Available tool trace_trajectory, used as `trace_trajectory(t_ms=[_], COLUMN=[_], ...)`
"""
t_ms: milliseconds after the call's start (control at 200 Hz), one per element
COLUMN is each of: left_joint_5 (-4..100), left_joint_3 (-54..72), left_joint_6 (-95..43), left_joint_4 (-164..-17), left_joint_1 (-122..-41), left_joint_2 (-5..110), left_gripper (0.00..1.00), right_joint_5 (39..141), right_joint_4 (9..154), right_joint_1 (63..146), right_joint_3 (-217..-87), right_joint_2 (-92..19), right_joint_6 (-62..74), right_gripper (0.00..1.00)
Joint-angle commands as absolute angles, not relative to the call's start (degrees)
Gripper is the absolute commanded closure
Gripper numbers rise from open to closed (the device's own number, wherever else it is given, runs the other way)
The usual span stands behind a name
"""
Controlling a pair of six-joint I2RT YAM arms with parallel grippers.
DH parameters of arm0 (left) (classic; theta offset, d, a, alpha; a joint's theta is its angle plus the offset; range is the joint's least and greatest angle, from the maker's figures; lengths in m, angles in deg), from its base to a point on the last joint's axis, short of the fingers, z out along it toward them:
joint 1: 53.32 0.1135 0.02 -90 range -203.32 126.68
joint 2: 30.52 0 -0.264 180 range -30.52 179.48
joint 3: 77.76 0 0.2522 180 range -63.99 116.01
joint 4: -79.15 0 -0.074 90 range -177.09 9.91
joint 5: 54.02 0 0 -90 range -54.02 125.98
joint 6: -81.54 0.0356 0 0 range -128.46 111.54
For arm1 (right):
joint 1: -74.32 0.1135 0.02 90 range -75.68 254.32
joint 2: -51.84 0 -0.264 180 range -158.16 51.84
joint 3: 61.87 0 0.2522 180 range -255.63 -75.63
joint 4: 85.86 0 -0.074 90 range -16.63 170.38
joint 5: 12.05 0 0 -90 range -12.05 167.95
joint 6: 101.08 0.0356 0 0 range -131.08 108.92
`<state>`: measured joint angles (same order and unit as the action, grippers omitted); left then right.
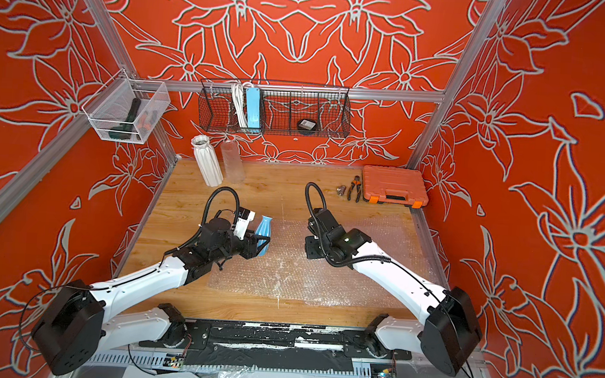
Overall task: Unwrap the vase from the bubble wrap
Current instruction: Pick up the vase from the bubble wrap, then place the vase at the center of the board.
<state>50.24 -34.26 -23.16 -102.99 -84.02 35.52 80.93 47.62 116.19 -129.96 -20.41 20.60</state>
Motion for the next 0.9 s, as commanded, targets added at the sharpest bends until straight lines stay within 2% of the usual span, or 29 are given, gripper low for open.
trace_trajectory(t_ms=[0,80,230,470,626,896], left_joint_5=[53.5,55.0,57.9,66.0,70.4,71.2], left_joint_3=[-35.4,-37.4,-41.2,-41.0,-41.5,-40.9], left_joint_6=[-20.0,-19.2,-17.5,-15.5,-16.6,-17.8], left_joint_4=[-113.2,-117.9,-128.0,-132.2,-134.7,-134.8], left_joint_1=[-83.8,-83.8,-83.8,-83.8,-84.0,-84.5], left_joint_2=[34.3,34.0,33.6,34.0,33.9,34.3], left_gripper=[0.47,0.47,0.47,0.48,0.48,0.48], right_joint_5=[86.1,90.2,95.8,99.9,102.9,109.0], right_joint_4=[53.0,57.0,66.5,74.7,77.8,83.6], right_joint_1=[115.8,115.8,115.9,115.9,115.8,116.4], right_joint_3=[-128.7,-127.4,-123.8,-123.7,-125.7,-126.6], right_joint_2=[-18.4,-16.7,-12.8,-10.9,-13.2,-16.0], right_joint_6=[19.4,18.1,18.1,17.6,17.7,18.6], right_gripper=[0.55,0.54,0.43,0.28,0.27,0.26])
